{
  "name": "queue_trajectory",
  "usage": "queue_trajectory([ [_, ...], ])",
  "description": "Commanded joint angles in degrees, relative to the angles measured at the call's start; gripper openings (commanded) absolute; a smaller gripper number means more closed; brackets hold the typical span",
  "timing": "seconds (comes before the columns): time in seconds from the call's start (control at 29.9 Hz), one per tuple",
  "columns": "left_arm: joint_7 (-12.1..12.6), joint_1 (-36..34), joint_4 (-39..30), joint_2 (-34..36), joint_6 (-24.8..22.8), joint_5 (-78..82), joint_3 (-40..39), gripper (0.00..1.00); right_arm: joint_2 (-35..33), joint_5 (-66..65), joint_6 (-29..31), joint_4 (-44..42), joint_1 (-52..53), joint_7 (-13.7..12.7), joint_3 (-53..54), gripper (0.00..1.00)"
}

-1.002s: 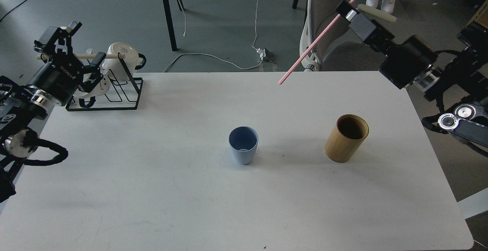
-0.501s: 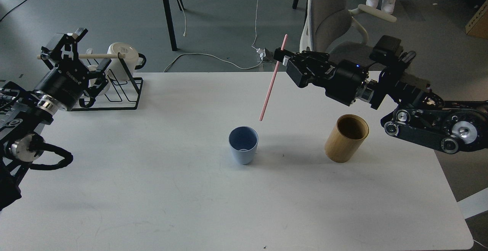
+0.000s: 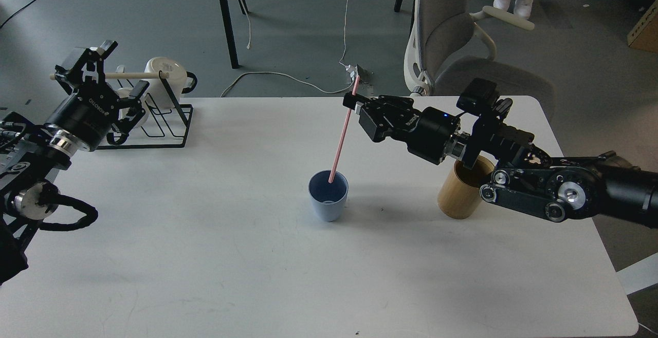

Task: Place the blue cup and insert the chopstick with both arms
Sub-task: 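Carry the straw over the blue cup and lower it inside, then release the straw and lift the right gripper away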

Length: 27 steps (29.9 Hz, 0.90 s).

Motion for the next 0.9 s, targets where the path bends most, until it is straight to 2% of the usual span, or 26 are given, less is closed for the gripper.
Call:
queue_trajectory([
  [0.0,0.0,0.01,-0.01,-0.18,0.0,0.0,0.0,0.98,1.13,-0.01,-0.26,-0.88,-1.45,0.0,0.0,0.0],
  [0.23,0.0,0.01,-0.01,-0.01,0.0,0.0,0.0,0.98,4.12,-0.01,-0.67,-4.22,-3.65,0.0,0.0,0.02],
  [0.27,0.0,0.01,-0.01,-0.01,0.0,0.0,0.0,0.98,4.38,-0.01,-0.67,-4.4,-3.74,0.0,0.09,0.07],
  [0.33,0.0,0.01,-0.01,-0.01,0.0,0.0,0.0,0.98,4.91,0.43,-0.62,-4.49,-3.83,0.0,0.09,0.34],
  [0.4,0.0,0.01,-0.01,-0.18,0.0,0.0,0.0,0.98,5.35,0.7,-0.62,-4.4,-3.91,0.0,0.44,0.44],
  [0.5,0.0,0.01,-0.01,-0.18,0.0,0.0,0.0,0.98,5.88,1.75,-0.67,-4.4,-4.7,0.0,1.23,0.69],
  [0.57,0.0,0.01,-0.01,-0.18,0.0,0.0,0.0,0.98,5.97,2.01,-0.67,-4.14,-4.88,0.0,1.75,0.75],
  [0.6,0.0,0.01,-0.01,-0.01,0.0,0.0,-0.08,0.98,5.97,2.45,-0.67,-3.96,-4.88,0.0,2.28,0.82],
  [0.63,0.0,0.01,-0.01,-0.01,0.0,0.0,0.0,0.98,5.97,3.24,-0.67,-3.79,-5.06,0.0,2.81,0.94],
  [0.87,0.0,-0.17,-0.01,0.08,0.0,0.0,-0.35,0.98,5.53,5.0,-0.67,-3.17,-5.5,0.0,6.58,0.97],
])
